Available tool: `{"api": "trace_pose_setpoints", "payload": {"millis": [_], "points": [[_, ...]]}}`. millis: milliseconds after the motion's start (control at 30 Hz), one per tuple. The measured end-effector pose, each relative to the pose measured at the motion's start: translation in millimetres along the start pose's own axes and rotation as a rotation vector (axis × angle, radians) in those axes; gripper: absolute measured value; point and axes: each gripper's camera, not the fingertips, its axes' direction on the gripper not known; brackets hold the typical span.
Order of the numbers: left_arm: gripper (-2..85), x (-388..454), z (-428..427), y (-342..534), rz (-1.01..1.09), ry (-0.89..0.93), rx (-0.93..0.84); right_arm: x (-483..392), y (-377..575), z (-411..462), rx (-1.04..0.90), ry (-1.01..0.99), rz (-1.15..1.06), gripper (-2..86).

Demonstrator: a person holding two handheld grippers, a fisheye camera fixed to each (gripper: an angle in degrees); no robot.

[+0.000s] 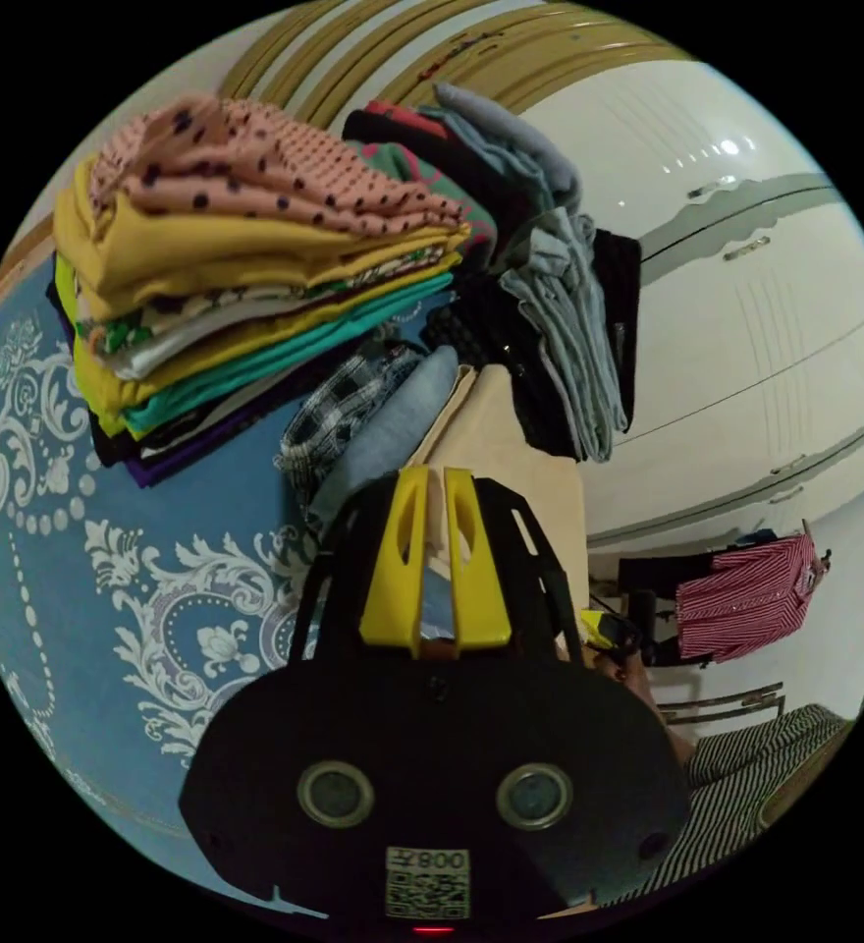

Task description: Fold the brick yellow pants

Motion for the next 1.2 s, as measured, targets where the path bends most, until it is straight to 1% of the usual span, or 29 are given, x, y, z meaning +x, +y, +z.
{"api": "trace_pose_setpoints", "payload": {"millis": [100,133,200,267,300,333,400,467,533,567,600,633,667,700,733,767,833,933,1033,1100,1200], "points": [[2.2,19.2,7.7,3.4,0.09,0.034,0.029,-22.4,16.1,-31.2,0.105,0.054,-0.012,3.3],[2.0,27.6,15.6,5.0,0.135,0.028,0.003,-38.9,21.7,-41.3,0.146,0.086,-0.057,2.3],[1.5,38.6,31.8,9.0,0.195,-0.047,-0.058,-68.7,26.5,-46.6,0.175,0.138,-0.153,1.2],[0.8,45.9,61.2,17.6,0.259,-0.223,-0.195,-98.4,27.2,-35.2,0.116,0.204,-0.254,0.7],[0.7,46.8,66.4,20.3,0.263,-0.245,-0.212,-113.2,27.9,-19.5,0.044,0.26,-0.31,0.4],[0.5,48.7,69.0,25.1,0.254,-0.262,-0.204,-121.6,29.4,2.3,-0.065,0.361,-0.353,0.3],[0.4,53.1,63.6,28.7,0.227,-0.241,-0.187,-126.4,39.1,31.5,-0.193,0.553,-0.38,0.2],[0.3,62.8,52.3,36.8,0.257,-0.185,-0.155,-142.3,54.6,30.8,-0.167,0.565,-0.39,0.2],[0.3,68.6,49.1,45.9,0.278,-0.206,-0.135,-161.3,77.5,25.5,-0.148,0.58,-0.409,0.2],[0.3,69.8,55.3,50.9,0.286,-0.226,-0.196,-164.3,82.9,24.5,-0.144,0.573,-0.406,0.2],[0.3,69.8,57.8,53.0,0.284,-0.227,-0.219,-172.0,92.1,21.3,-0.138,0.551,-0.391,0.3],[0.3,69.1,54.7,56.0,0.252,-0.199,-0.224,-185.3,100.0,16.7,-0.127,0.536,-0.392,0.4],[0.3,69.4,46.0,57.8,0.216,-0.13,-0.208,-194.5,104.1,13.2,-0.104,0.529,-0.407,0.4],[0.3,70.8,41.4,59.3,0.219,-0.075,-0.2,-216.6,111.7,5.0,-0.036,0.514,-0.464,0.6],[0.3,75.1,31.5,64.0,0.231,0.041,-0.184,-240.5,115.8,-1.4,0.025,0.524,-0.54,0.9],[0.3,82.2,19.6,72.0,0.256,0.116,-0.156,-251.9,116.0,-3.9,0.05,0.538,-0.575,1.0],[0.3,94.9,0.5,88.7,0.284,0.155,-0.123,-298.1,106.2,-11.1,0.163,0.586,-0.71,2.2],[0.3,115.6,-29.6,126.3,0.322,0.188,-0.125,-353.9,82.0,-7.7,0.229,0.636,-0.827,6.0],[0.4,130.0,-55.8,170.8,0.303,0.203,-0.179,-402.6,62.2,3.6,0.257,0.68,-0.858,9.1],[0.4,136.1,-72.0,197.6,0.265,0.213,-0.205,-427.7,55.8,13.2,0.243,0.706,-0.861,9.9],[0.4,143.5,-100.5,238.6,0.158,0.255,-0.221,-461.4,58.3,31.8,0.234,0.789,-0.862,9.9]]}}
